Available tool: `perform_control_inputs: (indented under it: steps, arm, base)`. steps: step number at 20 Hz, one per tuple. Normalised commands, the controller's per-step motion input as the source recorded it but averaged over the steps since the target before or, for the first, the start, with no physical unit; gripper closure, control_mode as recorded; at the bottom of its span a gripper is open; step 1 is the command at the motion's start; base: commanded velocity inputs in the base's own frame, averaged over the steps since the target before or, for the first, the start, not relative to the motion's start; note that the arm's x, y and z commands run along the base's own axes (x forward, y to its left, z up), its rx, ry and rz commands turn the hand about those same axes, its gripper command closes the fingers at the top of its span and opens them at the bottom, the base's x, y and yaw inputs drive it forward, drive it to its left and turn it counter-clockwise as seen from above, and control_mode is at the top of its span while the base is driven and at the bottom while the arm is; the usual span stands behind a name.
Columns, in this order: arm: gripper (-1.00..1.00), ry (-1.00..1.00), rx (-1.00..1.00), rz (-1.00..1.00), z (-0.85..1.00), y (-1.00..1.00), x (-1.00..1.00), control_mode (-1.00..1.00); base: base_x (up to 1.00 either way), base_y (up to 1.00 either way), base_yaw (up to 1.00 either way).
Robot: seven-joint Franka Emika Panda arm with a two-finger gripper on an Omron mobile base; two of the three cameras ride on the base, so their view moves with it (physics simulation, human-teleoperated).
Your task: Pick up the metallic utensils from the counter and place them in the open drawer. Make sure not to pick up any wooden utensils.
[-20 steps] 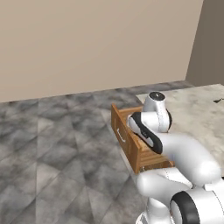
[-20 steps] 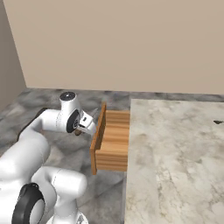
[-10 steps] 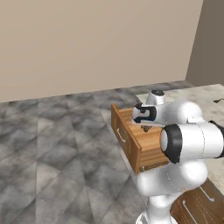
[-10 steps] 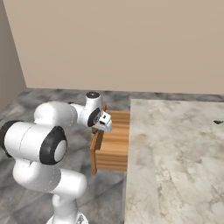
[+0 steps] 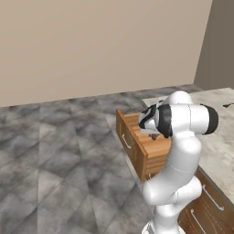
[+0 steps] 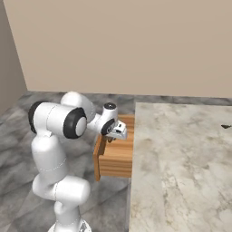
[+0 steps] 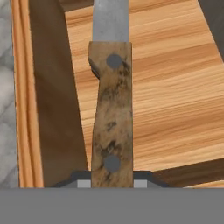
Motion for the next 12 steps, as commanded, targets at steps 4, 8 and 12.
perform_control_inputs:
  steps: [4, 8, 12]
  arm:
    - [1.00, 0.04, 0.00, 0.00, -0.12, 0.00, 0.25, -1.00]
    - [1.00, 0.00, 0.00, 0.03, -0.63, -0.10, 0.59, -1.00]
    - [1.00, 0.00, 0.00, 0.00, -0.43, -0.11, 0.72, -1.00]
  base:
    - [0.00, 0.00, 0.00]
    - [0.00, 0.00, 0.00]
    - [0.00, 0.00, 0.00]
